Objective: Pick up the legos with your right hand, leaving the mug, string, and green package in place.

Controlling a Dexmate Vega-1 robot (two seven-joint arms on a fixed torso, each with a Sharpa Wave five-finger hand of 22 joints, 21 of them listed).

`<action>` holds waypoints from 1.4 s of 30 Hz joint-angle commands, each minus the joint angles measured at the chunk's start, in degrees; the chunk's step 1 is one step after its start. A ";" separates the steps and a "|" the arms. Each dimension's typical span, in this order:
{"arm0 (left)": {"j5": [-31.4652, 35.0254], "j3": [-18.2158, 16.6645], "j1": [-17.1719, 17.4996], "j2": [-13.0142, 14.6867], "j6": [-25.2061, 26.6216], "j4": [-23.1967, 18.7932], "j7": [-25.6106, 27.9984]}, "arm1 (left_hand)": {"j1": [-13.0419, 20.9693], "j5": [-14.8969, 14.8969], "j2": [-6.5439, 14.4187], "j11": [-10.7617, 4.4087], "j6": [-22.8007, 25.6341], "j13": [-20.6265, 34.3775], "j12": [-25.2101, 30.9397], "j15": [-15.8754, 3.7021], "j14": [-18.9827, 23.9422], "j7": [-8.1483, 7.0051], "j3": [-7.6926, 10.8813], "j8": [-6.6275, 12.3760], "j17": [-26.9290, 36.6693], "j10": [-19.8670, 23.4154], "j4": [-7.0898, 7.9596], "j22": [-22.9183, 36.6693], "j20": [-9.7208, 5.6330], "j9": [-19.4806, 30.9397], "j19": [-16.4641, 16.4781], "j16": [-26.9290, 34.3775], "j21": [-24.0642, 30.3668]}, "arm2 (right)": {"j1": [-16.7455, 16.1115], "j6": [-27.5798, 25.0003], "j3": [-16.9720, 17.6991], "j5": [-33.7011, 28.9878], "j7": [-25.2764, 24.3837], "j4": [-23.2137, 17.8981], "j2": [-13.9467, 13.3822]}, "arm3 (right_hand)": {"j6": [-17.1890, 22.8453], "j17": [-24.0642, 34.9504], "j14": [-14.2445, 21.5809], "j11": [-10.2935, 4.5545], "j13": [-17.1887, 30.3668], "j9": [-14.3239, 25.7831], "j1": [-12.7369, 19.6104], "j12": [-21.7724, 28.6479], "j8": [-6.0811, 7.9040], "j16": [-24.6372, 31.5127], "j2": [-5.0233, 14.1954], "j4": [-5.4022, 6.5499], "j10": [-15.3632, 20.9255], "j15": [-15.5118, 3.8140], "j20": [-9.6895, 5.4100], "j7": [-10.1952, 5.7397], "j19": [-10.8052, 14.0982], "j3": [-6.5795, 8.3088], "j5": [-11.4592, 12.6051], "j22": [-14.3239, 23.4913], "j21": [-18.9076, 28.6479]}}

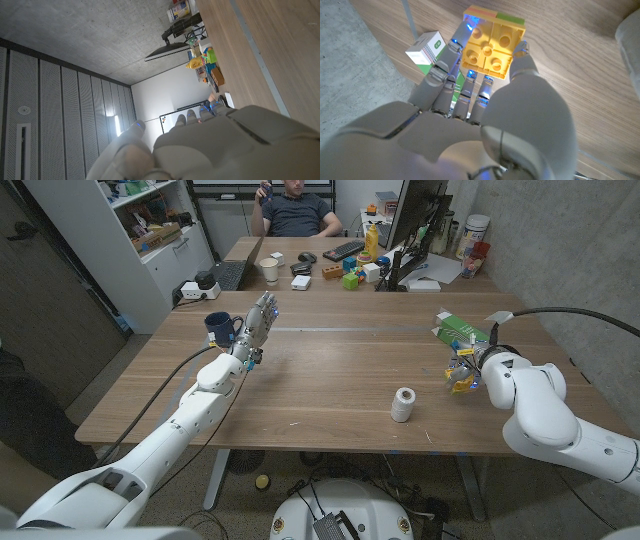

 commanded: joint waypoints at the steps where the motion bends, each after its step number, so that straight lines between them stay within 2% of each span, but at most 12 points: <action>1: 0.36 -0.09 0.37 0.21 -0.25 -0.63 0.47 | -0.11 0.37 6.75 -0.11 -2.16 0.22 0.39 0.31 -14.09 0.26 -0.22 0.10 0.14 -9.25 0.04 0.27 -0.69 0.09 -7.40 0.46 0.44 | -1.37 -1.22 2.87 2.50 -4.89 -3.05 -1.96 | 4.66 0.49 8.90 3.50 8.97 0.19 13.59 0.91 0.13 -0.34 13.03 1.14 3.99 -14.34 -0.28 4.12 0.47 1.28 -0.46 0.19 0.46; 23: 0.08 -0.27 -0.23 -0.15 -1.07 0.90 -0.22 | -0.11 0.35 6.73 -0.06 -2.22 0.22 0.39 0.34 -14.05 0.26 -0.20 0.08 0.15 -9.26 0.04 0.27 -0.72 0.09 -7.30 0.47 0.47 | -0.42 -2.77 4.64 4.24 -12.22 -6.22 -3.81 | 5.51 1.61 10.46 3.51 10.34 0.14 14.59 2.52 0.05 -0.81 12.90 1.24 4.40 -14.41 -0.44 4.40 1.10 1.69 -0.89 0.33 1.45; 42: 0.15 -0.29 -0.33 -0.23 -1.28 0.98 -0.18 | -0.11 0.33 6.73 -0.08 -2.21 0.22 0.41 0.36 -14.05 0.25 -0.20 0.09 0.15 -9.23 0.04 0.27 -0.72 0.09 -7.26 0.46 0.49 | -0.91 -4.72 6.16 6.25 -17.31 -8.46 -6.00 | 5.91 2.31 11.44 3.59 11.02 0.07 14.25 3.52 -0.14 -1.52 12.92 2.03 4.76 -14.28 -0.46 4.52 1.26 1.70 -1.02 0.36 2.12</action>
